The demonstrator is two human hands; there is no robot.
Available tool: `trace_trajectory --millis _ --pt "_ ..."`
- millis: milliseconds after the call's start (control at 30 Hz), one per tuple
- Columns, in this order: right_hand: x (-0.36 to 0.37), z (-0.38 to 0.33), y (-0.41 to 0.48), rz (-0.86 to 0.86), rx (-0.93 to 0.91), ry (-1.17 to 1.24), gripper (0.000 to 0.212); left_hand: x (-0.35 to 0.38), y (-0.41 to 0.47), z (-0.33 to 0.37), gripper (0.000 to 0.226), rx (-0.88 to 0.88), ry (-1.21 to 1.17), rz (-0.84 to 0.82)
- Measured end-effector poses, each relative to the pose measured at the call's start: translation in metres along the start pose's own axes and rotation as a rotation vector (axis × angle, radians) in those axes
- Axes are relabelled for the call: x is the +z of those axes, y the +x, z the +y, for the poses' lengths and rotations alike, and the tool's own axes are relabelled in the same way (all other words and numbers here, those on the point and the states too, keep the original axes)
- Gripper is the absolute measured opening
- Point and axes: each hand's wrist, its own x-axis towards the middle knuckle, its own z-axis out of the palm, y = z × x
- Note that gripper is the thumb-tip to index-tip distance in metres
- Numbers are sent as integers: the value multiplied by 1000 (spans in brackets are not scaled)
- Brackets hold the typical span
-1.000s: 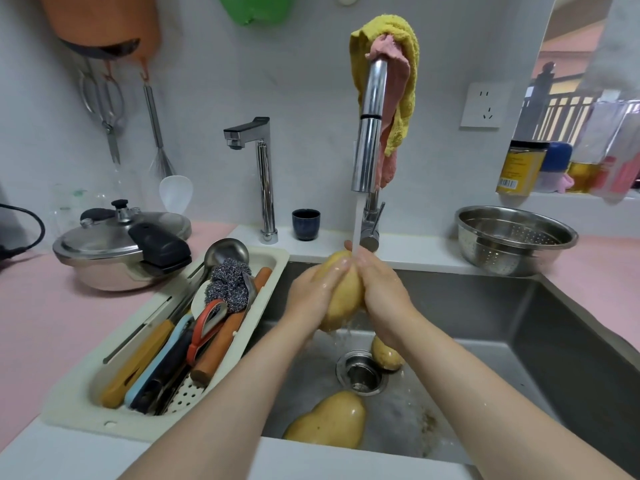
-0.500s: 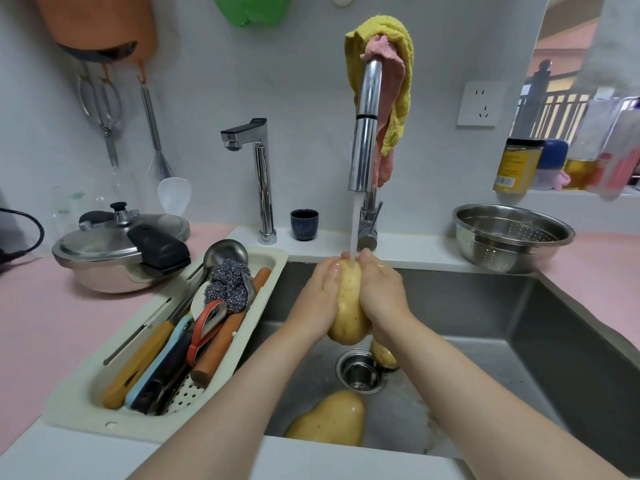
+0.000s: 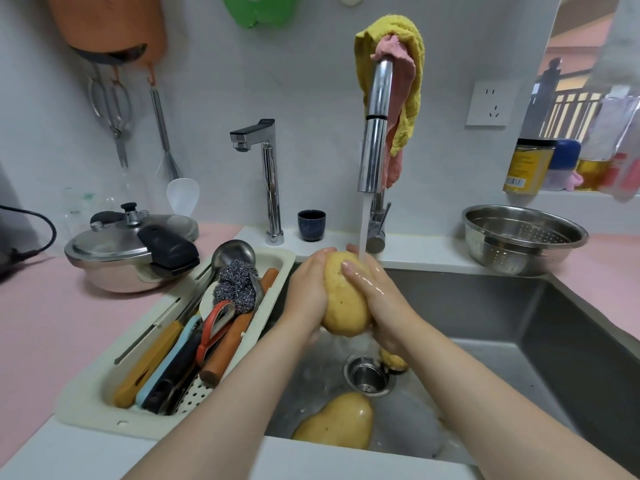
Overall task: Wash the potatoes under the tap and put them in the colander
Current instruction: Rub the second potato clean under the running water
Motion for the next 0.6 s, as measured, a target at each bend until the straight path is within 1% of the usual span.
trace_trajectory --millis 33,67,100,133,167,233,267,333,400,433,500,533,600 --pt "2 -1 1 43 -5 2 70 3 -2 1 28 8 -4 2" --pt "4 -2 2 97 -13 -19 69 5 -3 0 31 46 16 3" --pt "5 -4 1 152 -12 -42 56 7 -4 0 33 90 37 -9" --pt "4 -6 2 202 14 -50 42 7 -5 0 32 136 66 -39" --pt "3 -6 3 263 60 -27 33 7 -7 -1 29 172 101 -80" --pt "3 -10 1 364 132 -18 24 8 -9 -4 23 191 175 -169" --pt "4 -11 1 380 124 -80 26 9 -9 -7 25 182 199 -187" --pt "4 -8 0 348 9 -221 34 11 -7 -8 18 153 184 -130" --pt "1 -3 1 249 -95 -323 41 9 -4 -5 10 65 99 -35" --pt "0 -2 0 155 -105 -336 41 6 -3 -3 15 -13 31 -14" --pt "-1 2 -2 -28 -63 -301 44 -2 2 -2 24 -155 -60 -19" --pt "-1 3 -3 -61 -50 -297 48 -5 3 -2 25 -175 -57 -23" --pt "0 8 -1 -10 -57 -273 51 -6 2 -2 27 -135 11 -39"
